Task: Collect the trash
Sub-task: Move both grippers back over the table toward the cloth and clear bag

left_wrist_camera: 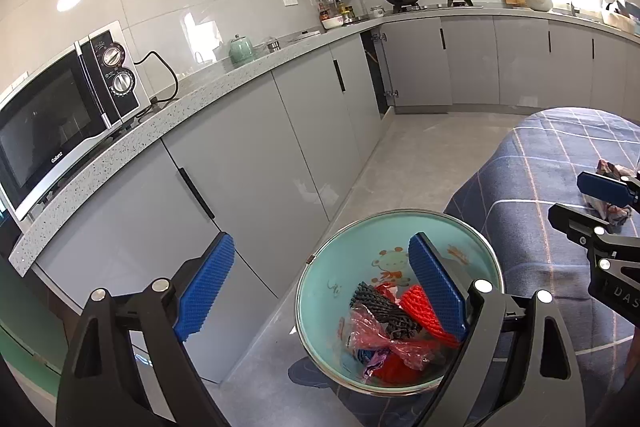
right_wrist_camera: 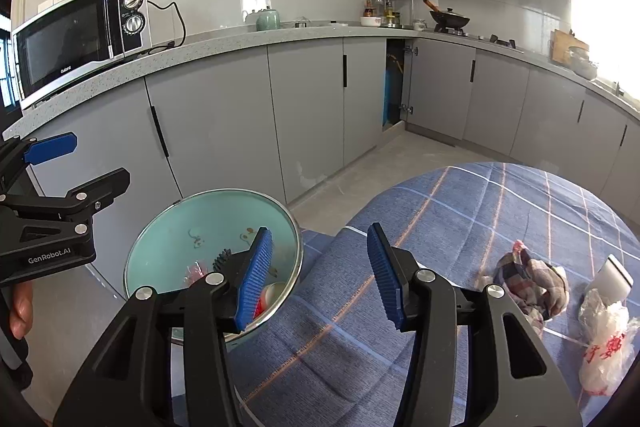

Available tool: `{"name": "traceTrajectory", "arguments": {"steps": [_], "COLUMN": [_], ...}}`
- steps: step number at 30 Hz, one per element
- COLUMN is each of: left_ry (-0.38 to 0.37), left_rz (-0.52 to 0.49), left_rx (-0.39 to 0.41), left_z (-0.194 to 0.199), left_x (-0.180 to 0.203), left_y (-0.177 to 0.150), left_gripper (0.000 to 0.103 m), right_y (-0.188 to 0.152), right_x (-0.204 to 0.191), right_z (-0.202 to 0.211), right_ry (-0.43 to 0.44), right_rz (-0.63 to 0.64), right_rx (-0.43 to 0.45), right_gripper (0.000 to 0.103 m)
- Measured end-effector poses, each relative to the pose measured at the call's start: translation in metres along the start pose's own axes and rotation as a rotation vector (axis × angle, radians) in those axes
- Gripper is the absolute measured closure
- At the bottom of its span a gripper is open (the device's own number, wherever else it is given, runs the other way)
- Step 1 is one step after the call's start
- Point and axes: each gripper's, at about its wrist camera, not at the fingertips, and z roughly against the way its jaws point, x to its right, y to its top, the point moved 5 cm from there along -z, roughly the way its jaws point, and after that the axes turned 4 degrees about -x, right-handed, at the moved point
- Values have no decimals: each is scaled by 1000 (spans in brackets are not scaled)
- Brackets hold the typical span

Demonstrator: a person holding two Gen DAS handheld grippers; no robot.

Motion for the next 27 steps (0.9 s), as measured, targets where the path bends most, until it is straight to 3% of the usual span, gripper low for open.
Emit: {"name": "traceTrajectory", "arguments": {"steps": [6,13,27], "left_ry": [-11,-63,-235], "left_rz": [-5,-57,-183], "left_rx": [-4,-10,2], "left_z": [1,4,22], "left_x": [12,53,179], "left_y": [0,-5,4], "left_gripper": [15,15,15], "right_y": [-4,-23,-92], "right_x": [12,49,186], "right_z": [11,44,123], "right_ry": [-25,-107,-367], "right_rz": [-13,-40,-234], "right_rx": [8,14,-12], "right_gripper": [50,45,38]}}
